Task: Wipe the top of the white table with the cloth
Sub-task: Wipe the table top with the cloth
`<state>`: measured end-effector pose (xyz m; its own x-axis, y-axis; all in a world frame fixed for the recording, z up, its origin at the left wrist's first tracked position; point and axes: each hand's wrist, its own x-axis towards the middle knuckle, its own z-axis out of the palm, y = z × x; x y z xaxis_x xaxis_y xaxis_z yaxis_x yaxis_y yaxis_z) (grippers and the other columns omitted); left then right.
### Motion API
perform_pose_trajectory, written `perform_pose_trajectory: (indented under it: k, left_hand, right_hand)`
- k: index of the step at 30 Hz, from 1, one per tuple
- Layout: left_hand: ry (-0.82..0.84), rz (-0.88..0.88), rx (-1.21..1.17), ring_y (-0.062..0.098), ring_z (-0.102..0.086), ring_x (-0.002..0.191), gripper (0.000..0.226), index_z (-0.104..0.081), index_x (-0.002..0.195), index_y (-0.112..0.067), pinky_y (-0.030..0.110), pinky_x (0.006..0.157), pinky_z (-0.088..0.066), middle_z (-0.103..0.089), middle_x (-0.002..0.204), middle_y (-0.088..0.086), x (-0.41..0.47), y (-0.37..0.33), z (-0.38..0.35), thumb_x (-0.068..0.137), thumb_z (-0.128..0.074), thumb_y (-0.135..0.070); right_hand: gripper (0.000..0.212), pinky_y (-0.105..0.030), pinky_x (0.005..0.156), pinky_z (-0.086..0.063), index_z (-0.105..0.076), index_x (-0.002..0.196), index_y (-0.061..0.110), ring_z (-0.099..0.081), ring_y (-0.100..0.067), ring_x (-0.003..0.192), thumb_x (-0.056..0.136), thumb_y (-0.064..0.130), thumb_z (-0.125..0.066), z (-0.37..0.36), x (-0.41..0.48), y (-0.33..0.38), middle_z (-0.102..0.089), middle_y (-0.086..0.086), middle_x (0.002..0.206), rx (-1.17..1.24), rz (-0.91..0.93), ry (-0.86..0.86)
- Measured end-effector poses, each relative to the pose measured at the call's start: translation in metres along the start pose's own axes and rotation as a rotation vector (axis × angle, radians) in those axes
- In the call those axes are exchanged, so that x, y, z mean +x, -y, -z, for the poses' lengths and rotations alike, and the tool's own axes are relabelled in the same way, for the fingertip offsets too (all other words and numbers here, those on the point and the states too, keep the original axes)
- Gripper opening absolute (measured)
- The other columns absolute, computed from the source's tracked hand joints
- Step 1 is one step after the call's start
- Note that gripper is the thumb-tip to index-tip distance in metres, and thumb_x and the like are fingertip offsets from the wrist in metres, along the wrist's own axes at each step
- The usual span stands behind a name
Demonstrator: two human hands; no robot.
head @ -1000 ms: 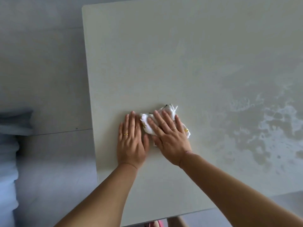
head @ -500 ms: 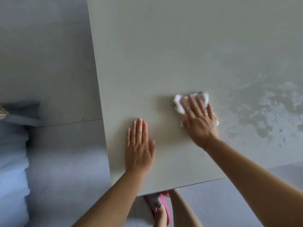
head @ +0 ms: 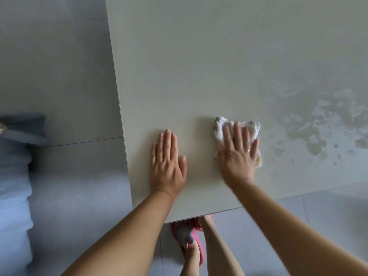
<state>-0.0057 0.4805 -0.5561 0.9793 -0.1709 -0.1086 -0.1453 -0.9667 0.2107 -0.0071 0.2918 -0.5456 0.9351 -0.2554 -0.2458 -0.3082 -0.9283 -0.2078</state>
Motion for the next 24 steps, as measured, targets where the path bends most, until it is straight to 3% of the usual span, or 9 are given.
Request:
perform_pose_trajectory:
  k: [3,5,7,11,13,17,19,23,24]
  left_hand:
    - [0.014,0.001,-0.007,0.033,-0.024,0.142,0.062,-0.029,0.145,0.0,0.049,0.115,-0.023,-0.026,0.153,0.019,0.002,-0.001,0.001,0.091,-0.027,-0.03]
    - [0.018,0.001,-0.015,0.032,-0.022,0.143,0.061,-0.027,0.145,0.0,0.048,0.116,-0.022,-0.024,0.154,0.018,0.001,-0.001,0.001,0.093,-0.024,-0.03]
    - [0.016,-0.003,-0.007,0.03,-0.018,0.144,0.062,-0.025,0.147,-0.001,0.046,0.117,-0.017,-0.022,0.155,0.017,0.001,0.0,0.001,0.093,-0.025,-0.031]
    - [-0.007,0.003,0.01,0.03,-0.021,0.143,0.062,-0.027,0.146,-0.001,0.044,0.117,-0.016,-0.024,0.154,0.017,0.0,-0.001,-0.001,0.092,-0.029,-0.032]
    - [0.009,0.003,0.009,0.031,-0.021,0.144,0.063,-0.026,0.146,-0.001,0.045,0.118,-0.017,-0.023,0.154,0.017,0.0,-0.001,-0.001,0.092,-0.027,-0.032]
    - [0.032,-0.009,-0.033,0.031,-0.015,0.145,0.062,-0.021,0.147,-0.002,0.044,0.119,-0.01,-0.017,0.156,0.016,0.001,0.002,0.0,0.094,-0.022,-0.034]
    - [0.002,-0.015,-0.071,0.03,-0.015,0.145,0.061,-0.022,0.147,-0.003,0.042,0.119,-0.006,-0.018,0.156,0.016,-0.001,0.005,0.003,0.095,-0.027,-0.033]
    - [-0.092,0.103,-0.102,0.03,-0.018,0.144,0.061,-0.025,0.147,-0.002,0.042,0.117,-0.007,-0.021,0.155,0.016,-0.025,-0.004,0.005,0.095,-0.026,-0.034]
    - [-0.091,0.124,-0.115,0.031,-0.019,0.144,0.061,-0.026,0.147,-0.002,0.043,0.117,-0.009,-0.022,0.155,0.016,-0.035,-0.012,0.003,0.095,-0.026,-0.034]
  right_hand:
    - [0.061,-0.046,0.116,0.01,-0.005,0.149,0.034,0.0,-0.025,0.146,0.091,0.042,-0.024,-0.02,-0.053,0.046,-0.005,0.003,0.158,-0.011,0.202,0.062]
    - [0.058,-0.048,0.116,-0.004,-0.02,0.149,0.029,-0.012,-0.026,0.145,0.093,0.039,-0.031,-0.017,-0.065,0.035,-0.017,0.002,0.157,-0.033,0.419,0.078]
    - [0.055,-0.045,0.117,-0.006,-0.021,0.149,0.03,-0.014,-0.023,0.145,0.095,0.04,-0.029,-0.009,-0.052,0.003,-0.017,0.004,0.156,-0.098,0.479,0.061]
    - [0.059,-0.04,0.116,0.011,-0.008,0.149,0.036,0.006,-0.015,0.145,0.092,0.046,-0.017,-0.005,-0.042,-0.01,-0.003,0.008,0.158,0.01,0.083,0.006]
    - [0.064,-0.042,0.115,0.013,-0.004,0.149,0.036,0.007,-0.02,0.146,0.088,0.044,-0.022,-0.018,-0.065,0.019,-0.001,0.006,0.158,0.028,0.013,0.005]
    - [0.058,-0.049,0.116,-0.009,-0.025,0.148,0.028,-0.017,-0.026,0.144,0.092,0.04,-0.036,-0.026,-0.1,0.021,-0.022,0.001,0.156,-0.071,0.485,0.078]
    - [0.055,-0.048,0.117,-0.011,-0.022,0.148,0.031,-0.015,-0.024,0.145,0.095,0.041,-0.032,-0.017,-0.081,-0.015,-0.021,0.003,0.156,-0.148,0.59,0.073]
    - [0.059,-0.042,0.116,0.009,-0.006,0.149,0.035,-0.001,-0.019,0.146,0.093,0.043,-0.021,-0.009,-0.078,-0.033,-0.008,0.005,0.159,-0.003,0.099,0.01]
    - [0.061,-0.043,0.116,0.01,-0.007,0.15,0.034,-0.001,-0.021,0.146,0.092,0.042,-0.024,-0.015,-0.091,-0.022,-0.008,0.005,0.158,0.01,0.067,-0.001]
